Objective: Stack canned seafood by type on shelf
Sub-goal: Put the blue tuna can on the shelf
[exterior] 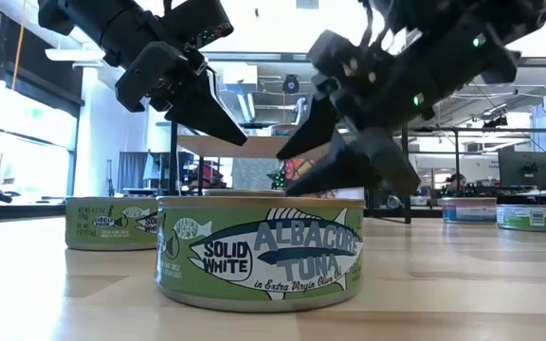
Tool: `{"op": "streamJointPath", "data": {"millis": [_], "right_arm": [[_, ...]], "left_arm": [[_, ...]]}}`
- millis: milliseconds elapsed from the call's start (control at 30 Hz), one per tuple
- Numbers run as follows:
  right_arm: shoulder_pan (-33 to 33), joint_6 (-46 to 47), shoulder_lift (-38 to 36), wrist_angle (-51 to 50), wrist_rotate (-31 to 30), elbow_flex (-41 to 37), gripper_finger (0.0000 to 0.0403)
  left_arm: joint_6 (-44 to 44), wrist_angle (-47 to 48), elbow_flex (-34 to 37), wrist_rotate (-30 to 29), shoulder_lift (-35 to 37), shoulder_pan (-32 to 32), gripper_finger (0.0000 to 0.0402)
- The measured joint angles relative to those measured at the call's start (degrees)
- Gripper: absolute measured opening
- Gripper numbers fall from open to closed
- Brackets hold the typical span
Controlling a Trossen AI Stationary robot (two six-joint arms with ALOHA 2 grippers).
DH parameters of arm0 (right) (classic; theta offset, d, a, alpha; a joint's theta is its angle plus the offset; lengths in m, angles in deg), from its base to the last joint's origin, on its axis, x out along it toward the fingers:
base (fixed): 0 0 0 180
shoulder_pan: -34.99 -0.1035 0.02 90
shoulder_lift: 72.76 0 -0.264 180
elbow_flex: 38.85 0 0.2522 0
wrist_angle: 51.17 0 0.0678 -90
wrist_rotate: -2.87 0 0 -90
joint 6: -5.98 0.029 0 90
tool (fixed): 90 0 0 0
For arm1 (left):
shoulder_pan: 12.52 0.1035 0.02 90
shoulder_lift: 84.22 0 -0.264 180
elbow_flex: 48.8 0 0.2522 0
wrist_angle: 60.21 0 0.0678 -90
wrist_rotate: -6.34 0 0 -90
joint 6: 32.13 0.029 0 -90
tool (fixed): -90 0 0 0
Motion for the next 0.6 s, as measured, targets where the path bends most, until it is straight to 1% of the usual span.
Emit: {"op": "streamJointPath", "data": {"millis": [67, 167, 233, 333, 467, 600], "right_arm": [[0.54, -3.4, 0.97, 0.52, 3.0, 0.0, 0.0299], [1.17, -6.09, 2.44, 2.25, 5.18, 0.0, 0.0299], [1.61, -5.38, 3.17, 3.15, 5.27, 0.0, 0.0298], [1.82, 0.56, 3.27, 3.71, 3.55, 0.0, 0.0298], [0.2, 7.86, 1.92, 2.6, -1.94, -0.04, 0.0298], [-2.83, 12.23, 0.66, 0.06, -6.13, -0.02, 0.0298]], "left_arm": [[-0.46, 0.58, 0.0, 0.76, 0.0, 0.0, 0.0], [-0.6, 1.34, 0.02, 6.83, -0.03, 0.17, 0.0], [0.85, 0.08, 0.04, 10.86, -0.51, 0.37, 0.0003], [4.11, -2.42, 0.07, 13.28, -1.94, 0.37, 0.0022], [8.71, -7.09, 0.08, 12.24, -5.47, 0.46, 0.0068], [11.31, -9.49, 0.09, 8.63, -8.93, 0.82, 0.0113]]}}
